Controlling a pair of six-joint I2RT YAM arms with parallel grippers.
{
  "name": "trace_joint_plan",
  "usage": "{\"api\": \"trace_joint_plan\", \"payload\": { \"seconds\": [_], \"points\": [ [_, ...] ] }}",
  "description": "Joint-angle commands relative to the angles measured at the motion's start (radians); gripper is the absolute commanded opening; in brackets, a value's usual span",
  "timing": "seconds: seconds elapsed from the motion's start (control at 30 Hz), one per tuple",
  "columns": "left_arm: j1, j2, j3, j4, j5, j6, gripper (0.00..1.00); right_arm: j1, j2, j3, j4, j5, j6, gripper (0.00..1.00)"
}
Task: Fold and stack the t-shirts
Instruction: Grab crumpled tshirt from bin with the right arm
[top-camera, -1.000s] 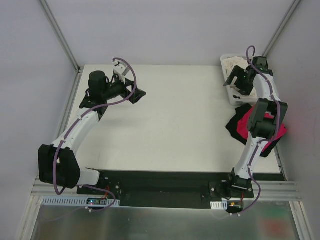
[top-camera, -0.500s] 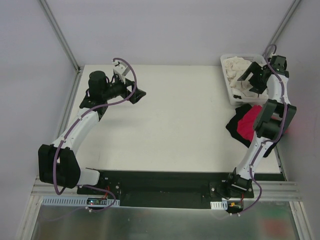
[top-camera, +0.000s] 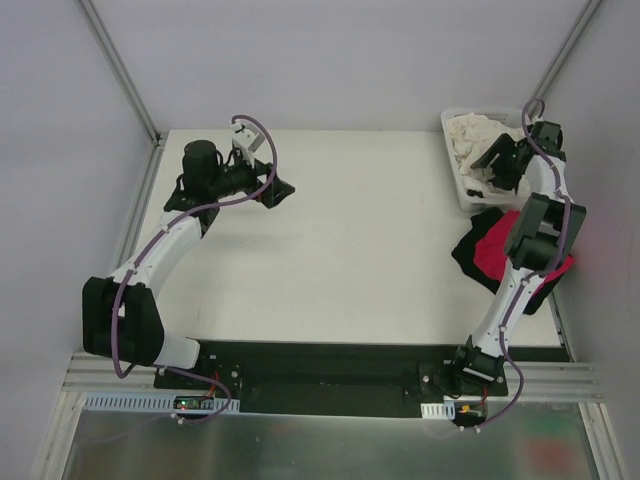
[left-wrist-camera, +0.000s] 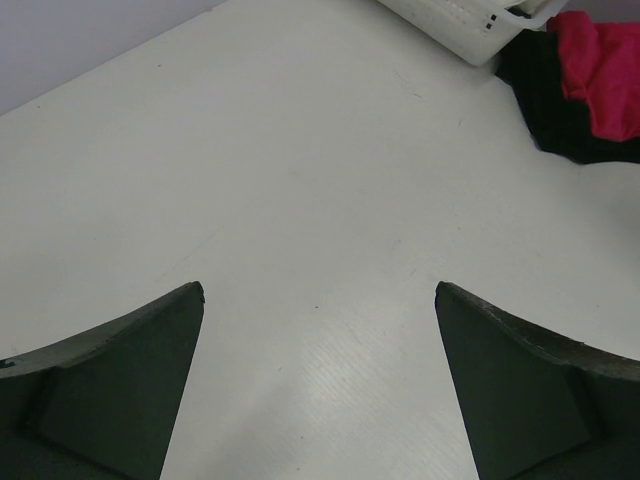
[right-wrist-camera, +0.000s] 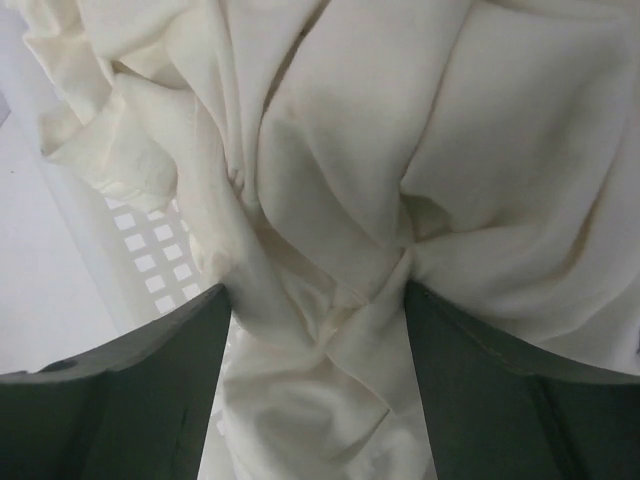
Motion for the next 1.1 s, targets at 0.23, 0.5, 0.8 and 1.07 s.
{"api": "trace_joint_plan", "payload": {
  "seconds": [0.23,0.5,0.8,1.07],
  "points": [
    [0.008,0.030,0.054,0.025,0.084,-0.011,0.99,0.105,-0.216,-0.371,0.562,0.155,-0.202,0.81],
    [0.008,0.032,0.055,0.025,0.084,-0.011,0.99,0.099,-0.134,-0.273,0.538,0.035,-0.164,0.11],
    [0.008,0.039,0.057,0.026,0.085,-0.040,0.99,0.092,-0.178,-0.324,0.572,0.049,-0.113,0.01],
    [0.008,0.056,0.057,0.032,0.088,-0.048,0.99,0.110,-0.325,-0.275,0.491,0.159,-0.087,0.01]
  ]
}}
